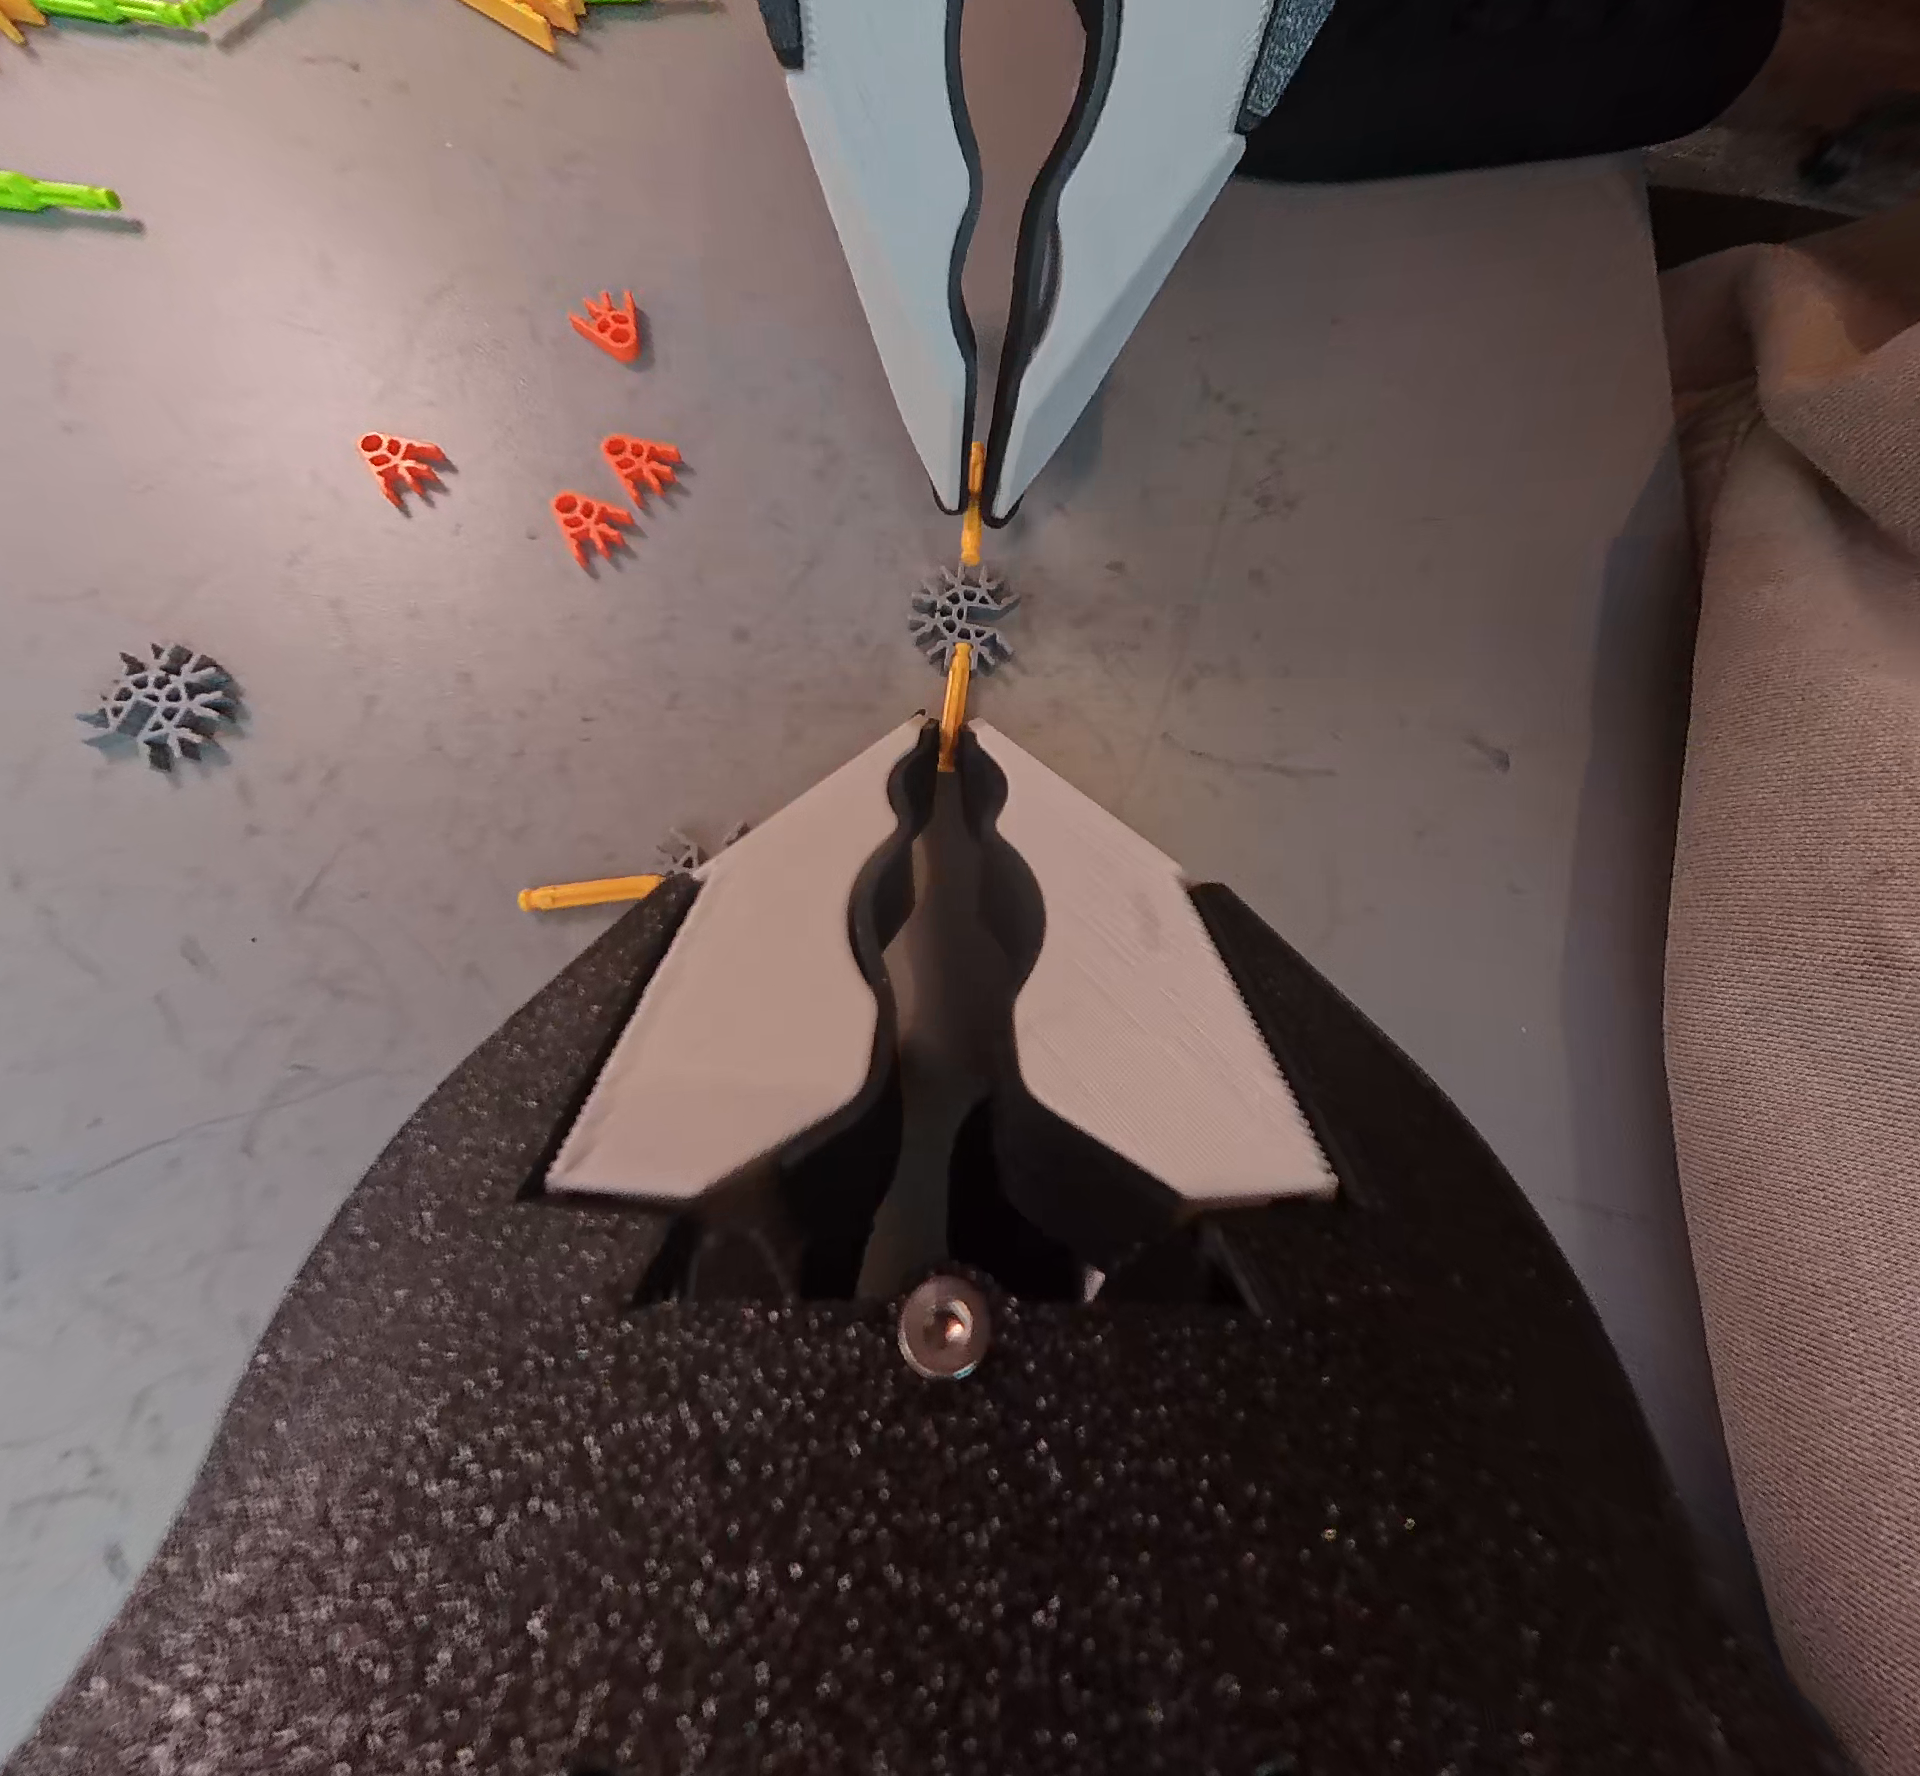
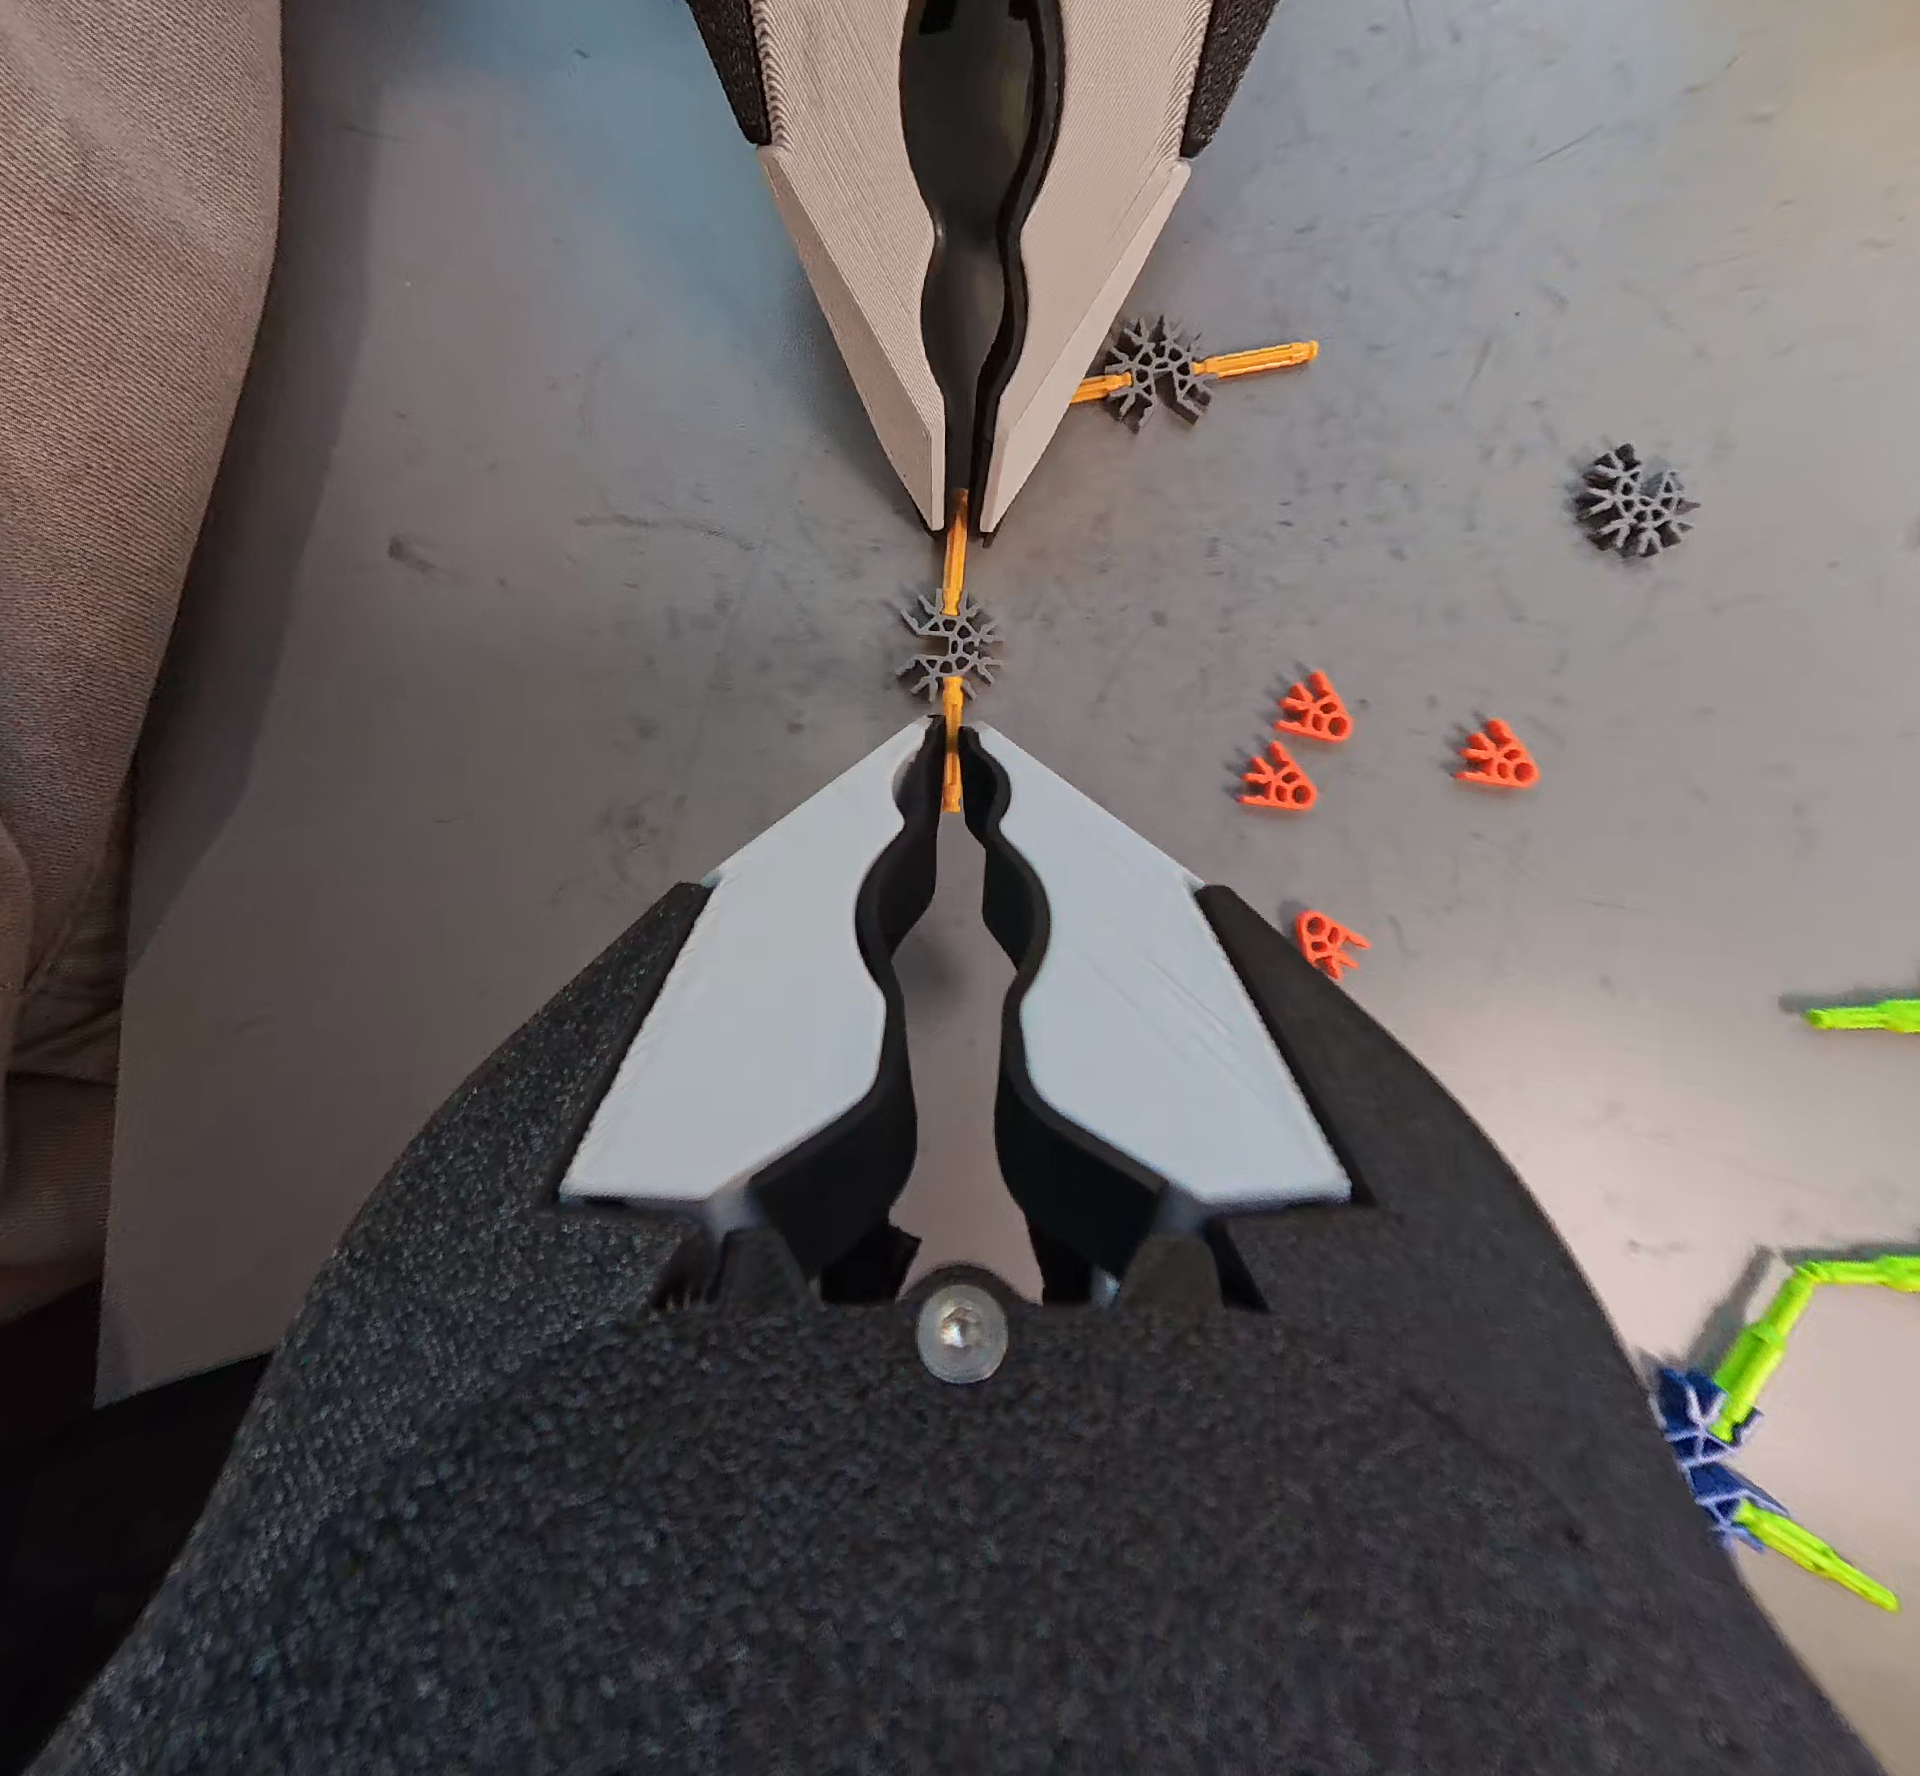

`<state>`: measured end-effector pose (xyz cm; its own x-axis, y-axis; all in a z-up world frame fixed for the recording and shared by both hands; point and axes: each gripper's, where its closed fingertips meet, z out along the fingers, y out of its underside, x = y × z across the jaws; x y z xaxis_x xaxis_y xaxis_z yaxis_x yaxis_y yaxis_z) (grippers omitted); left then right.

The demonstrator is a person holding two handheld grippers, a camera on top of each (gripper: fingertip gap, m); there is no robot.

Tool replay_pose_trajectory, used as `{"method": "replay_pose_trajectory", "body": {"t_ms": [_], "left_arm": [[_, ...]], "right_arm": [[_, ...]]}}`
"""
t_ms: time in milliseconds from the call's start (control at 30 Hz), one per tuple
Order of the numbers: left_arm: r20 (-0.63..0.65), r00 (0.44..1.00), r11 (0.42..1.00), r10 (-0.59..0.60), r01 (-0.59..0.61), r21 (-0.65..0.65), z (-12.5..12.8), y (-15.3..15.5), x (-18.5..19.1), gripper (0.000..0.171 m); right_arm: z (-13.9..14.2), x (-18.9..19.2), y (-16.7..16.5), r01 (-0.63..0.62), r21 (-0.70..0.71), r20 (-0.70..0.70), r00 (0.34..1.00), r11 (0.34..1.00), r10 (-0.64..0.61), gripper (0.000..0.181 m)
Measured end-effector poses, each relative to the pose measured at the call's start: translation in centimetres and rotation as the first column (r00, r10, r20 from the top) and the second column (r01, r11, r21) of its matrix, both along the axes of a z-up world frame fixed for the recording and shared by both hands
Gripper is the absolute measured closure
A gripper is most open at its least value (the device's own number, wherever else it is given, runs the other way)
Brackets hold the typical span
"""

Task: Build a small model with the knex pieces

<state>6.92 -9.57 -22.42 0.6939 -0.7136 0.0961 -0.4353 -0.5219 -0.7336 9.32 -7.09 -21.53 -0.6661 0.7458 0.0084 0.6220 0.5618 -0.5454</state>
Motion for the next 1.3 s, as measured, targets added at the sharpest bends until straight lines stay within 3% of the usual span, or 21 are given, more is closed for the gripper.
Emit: {"method": "replay_pose_trajectory", "body": {"t_ms": [633, 800, 1300], "left_arm": [[-0.002, 1.0, 1.0, 0.011, -0.011, -0.008, 0.0, -0.1, 0.0, 0.168], [-0.001, 1.0, 1.0, 0.011, -0.011, -0.008, 0.0, -0.1, 0.0, 0.168], [0.013, 1.0, 1.0, 0.018, -0.018, -0.022, 0.0, -0.2, 0.0, 0.168]], "right_arm": [[-0.5, 0.1, -0.2, 0.034, 0.008, 0.036, 0.999, 0.999, -0.034, 0.174], [0.2, -0.4, -0.8, 0.034, -0.006, 0.011, 0.999, 0.999, -0.034, 0.181], [-0.8, -0.5, -1.0, -0.05, 0.178, 0.244, 0.97, 0.983, 0.005, 0.181]]}}
